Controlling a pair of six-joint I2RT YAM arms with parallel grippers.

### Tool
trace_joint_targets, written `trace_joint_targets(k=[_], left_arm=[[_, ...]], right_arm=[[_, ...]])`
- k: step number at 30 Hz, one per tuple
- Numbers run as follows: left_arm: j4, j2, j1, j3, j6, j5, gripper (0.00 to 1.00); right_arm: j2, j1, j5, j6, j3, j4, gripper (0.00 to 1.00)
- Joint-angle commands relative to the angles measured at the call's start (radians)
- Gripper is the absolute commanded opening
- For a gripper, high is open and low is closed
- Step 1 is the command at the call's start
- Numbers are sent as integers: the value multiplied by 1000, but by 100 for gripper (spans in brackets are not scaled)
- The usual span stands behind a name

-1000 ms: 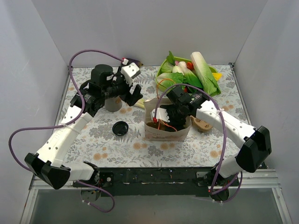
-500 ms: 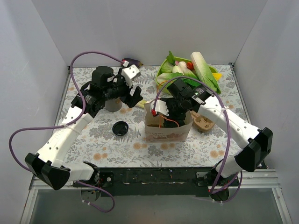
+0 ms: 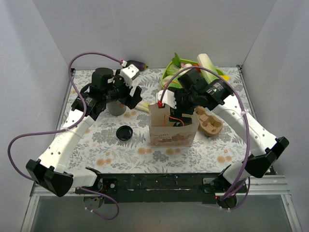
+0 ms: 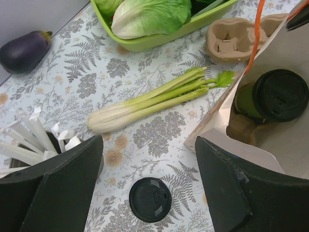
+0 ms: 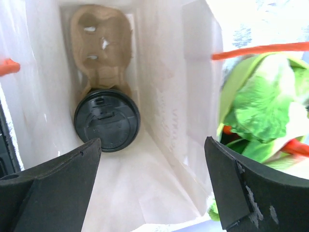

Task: Pack the takeout coffee

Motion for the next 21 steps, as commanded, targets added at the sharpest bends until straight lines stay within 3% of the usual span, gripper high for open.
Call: trace_joint_targets(k=[1,11,21], left_arm=[[-3,-20,35,17,-50,-34,78],[-7,-18,145,81,-79,-96,78],[-55,-41,164,80,-63,-48,78]], right_arm=[[-8,1,30,22,127,-34,95],[-93,1,130,-24,203,114,98],[-160,1,167,-8,84,257,98]])
